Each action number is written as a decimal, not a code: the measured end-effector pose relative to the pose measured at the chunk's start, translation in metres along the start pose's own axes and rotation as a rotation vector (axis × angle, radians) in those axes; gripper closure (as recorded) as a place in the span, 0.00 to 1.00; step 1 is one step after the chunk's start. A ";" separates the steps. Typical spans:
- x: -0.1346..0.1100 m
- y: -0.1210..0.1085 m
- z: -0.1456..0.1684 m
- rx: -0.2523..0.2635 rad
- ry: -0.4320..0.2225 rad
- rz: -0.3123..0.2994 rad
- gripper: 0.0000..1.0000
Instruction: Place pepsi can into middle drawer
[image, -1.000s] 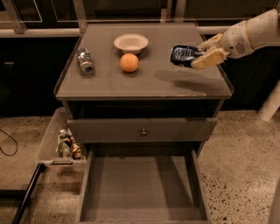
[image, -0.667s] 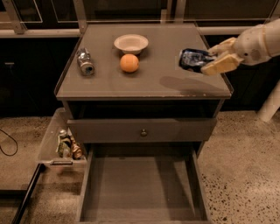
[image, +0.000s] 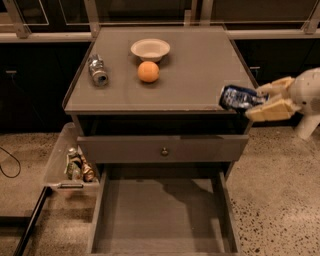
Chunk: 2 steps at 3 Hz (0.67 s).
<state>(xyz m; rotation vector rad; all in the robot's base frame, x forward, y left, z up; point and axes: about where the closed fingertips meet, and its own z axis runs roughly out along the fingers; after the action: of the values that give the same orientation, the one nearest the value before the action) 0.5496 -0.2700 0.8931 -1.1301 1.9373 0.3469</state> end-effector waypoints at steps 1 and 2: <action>0.022 0.018 0.016 -0.049 0.030 0.027 1.00; 0.022 0.019 0.017 -0.049 0.030 0.027 1.00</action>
Offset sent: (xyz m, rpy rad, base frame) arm -0.0125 0.0056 -0.0299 0.0011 0.0606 0.0132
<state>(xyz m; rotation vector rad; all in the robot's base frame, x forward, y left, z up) 0.5380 -0.2626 0.8630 -1.1480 1.9815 0.3957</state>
